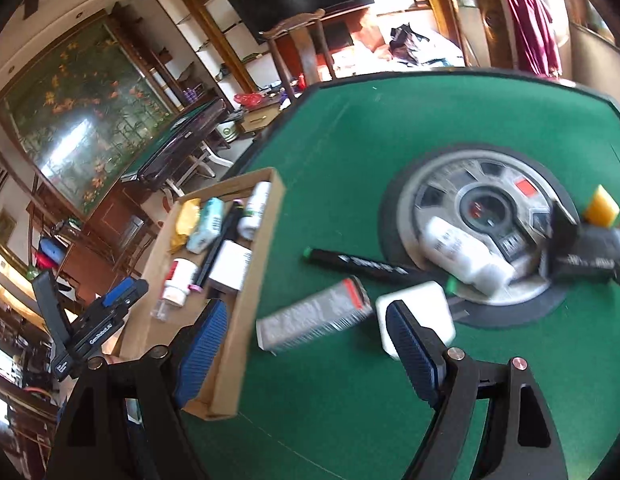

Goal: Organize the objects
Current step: 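Withdraw both tools from the tray back over the table, then grasp the grey box with the left tool while the right approaches the white square box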

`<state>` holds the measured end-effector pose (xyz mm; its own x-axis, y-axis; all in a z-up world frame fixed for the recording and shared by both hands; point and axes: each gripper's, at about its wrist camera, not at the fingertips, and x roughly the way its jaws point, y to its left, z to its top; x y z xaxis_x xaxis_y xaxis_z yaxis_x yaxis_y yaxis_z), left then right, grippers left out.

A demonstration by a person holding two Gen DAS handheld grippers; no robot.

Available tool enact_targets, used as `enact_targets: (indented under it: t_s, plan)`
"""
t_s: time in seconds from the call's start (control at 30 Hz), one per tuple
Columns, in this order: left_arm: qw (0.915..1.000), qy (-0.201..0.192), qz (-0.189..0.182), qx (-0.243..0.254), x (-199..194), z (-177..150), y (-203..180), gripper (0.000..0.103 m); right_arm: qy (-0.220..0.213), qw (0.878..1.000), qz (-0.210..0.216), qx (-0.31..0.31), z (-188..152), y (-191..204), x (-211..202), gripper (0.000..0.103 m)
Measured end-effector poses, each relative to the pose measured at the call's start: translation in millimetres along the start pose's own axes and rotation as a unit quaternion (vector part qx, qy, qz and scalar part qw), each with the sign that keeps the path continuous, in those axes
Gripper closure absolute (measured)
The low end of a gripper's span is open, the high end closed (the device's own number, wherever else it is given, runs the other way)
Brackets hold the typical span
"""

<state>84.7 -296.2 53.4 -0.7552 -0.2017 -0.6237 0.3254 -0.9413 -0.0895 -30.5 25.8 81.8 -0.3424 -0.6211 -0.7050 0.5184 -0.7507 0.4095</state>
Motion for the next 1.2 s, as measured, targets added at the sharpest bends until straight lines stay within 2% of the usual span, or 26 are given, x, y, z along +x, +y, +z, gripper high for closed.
enact_targets:
  t_s: [0.17, 0.2, 0.3, 0.37, 0.47, 0.53, 0.7, 0.8, 1.0, 1.07, 1.1, 1.13, 1.17, 1.2]
  plan:
    - [0.9995, -0.022, 0.014, 0.018, -36.5, -0.9, -12.9, 0.041, -0.007, 1.0, -0.007, 0.016, -8.8, -31.2, -9.1, 0.017]
    - [0.9993, -0.03, 0.007, 0.02, -46.4, 2.2, -18.5, 0.038, -0.012, 1.0, -0.008, 0.023, -11.1, -41.7, -13.2, 0.017]
    - [0.9975, -0.027, -0.054, 0.037, -62.1, 13.1, -48.1, 0.02, -0.029, 0.998, 0.0, 0.059, -17.0, -76.9, -25.4, 0.017]
    - [0.9944, -0.008, -0.086, 0.061, -61.7, 16.7, -78.1, 0.016, -0.043, 0.996, 0.008, 0.08, -19.6, -94.0, -29.3, 0.017]
    - [0.985, 0.02, -0.125, 0.118, -48.4, 16.5, -131.6, 0.016, -0.053, 0.994, -0.006, 0.09, -19.0, -110.4, -31.4, 0.017]
    - [0.9786, 0.039, -0.122, 0.161, -32.3, 13.7, -165.6, 0.016, -0.057, 0.992, 0.015, 0.113, -18.7, -120.8, -33.8, 0.017]
    - [0.9614, 0.127, -0.146, 0.196, 20.0, 13.9, -207.0, 0.016, -0.056, 0.982, 0.057, 0.169, -20.5, -143.1, -38.0, 0.015]
    - [0.9573, 0.154, -0.129, 0.208, 41.3, 11.4, -219.3, 0.016, -0.061, 0.981, 0.059, 0.176, -19.7, -145.5, -40.4, 0.015]
    - [0.9555, 0.179, -0.105, 0.21, 66.1, 9.7, -234.9, 0.017, -0.06, 0.979, 0.077, 0.176, -18.7, -143.6, -40.9, 0.014]
    - [0.9547, 0.193, -0.093, 0.206, 72.9, 10.0, -237.5, 0.025, -0.059, 0.979, 0.08, 0.176, -18.9, -142.9, -40.5, 0.014]
    - [0.9535, 0.205, -0.095, 0.199, 77.4, 9.0, -238.8, 0.04, -0.059, 0.979, 0.081, 0.176, -18.9, -143.4, -39.8, 0.014]
    - [0.9523, 0.216, -0.094, 0.194, 80.3, 6.2, -240.1, 0.065, -0.058, 0.979, 0.08, 0.176, -19.0, -143.1, -39.7, 0.014]
    - [0.9504, 0.229, -0.093, 0.19, 83.3, 2.4, -241.5, 0.075, -0.058, 0.979, 0.079, 0.176, -19.3, -143.1, -39.4, 0.014]
    - [0.9491, 0.239, -0.091, 0.184, 84.7, -3.1, -243.4, 0.077, -0.058, 0.979, 0.079, 0.177, -19.5, -143.2, -39.0, 0.014]
